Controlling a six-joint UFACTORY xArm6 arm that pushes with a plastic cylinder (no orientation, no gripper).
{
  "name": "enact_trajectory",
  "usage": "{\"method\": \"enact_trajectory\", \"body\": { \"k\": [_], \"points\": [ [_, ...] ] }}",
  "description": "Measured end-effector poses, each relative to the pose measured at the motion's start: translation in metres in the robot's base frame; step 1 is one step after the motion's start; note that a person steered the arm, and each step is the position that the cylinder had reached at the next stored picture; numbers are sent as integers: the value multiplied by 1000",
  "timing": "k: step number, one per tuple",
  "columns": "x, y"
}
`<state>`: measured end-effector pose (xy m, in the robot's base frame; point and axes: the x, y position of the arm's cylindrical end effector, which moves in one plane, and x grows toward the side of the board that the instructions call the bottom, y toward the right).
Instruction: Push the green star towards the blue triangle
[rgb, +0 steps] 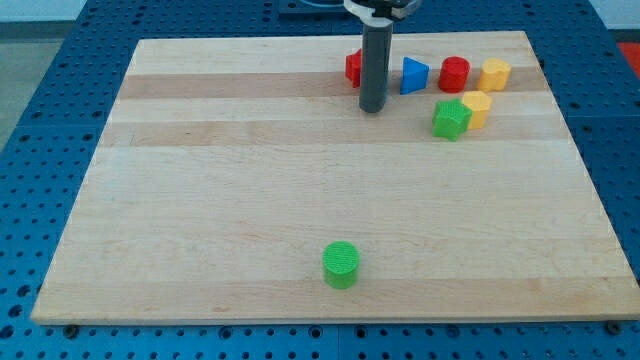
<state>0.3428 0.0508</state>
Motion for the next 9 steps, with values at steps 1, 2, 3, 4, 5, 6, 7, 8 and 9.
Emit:
{"method": "enact_trajectory", "body": {
  "k": [1, 2, 3, 4, 5, 6, 7, 8, 9],
  "points": [
    [27, 9],
    [77, 43],
    [128, 91],
    [127, 153],
    [88, 166],
    [90, 143],
    [79, 115],
    [67, 91],
    [44, 69]
  ]
}}
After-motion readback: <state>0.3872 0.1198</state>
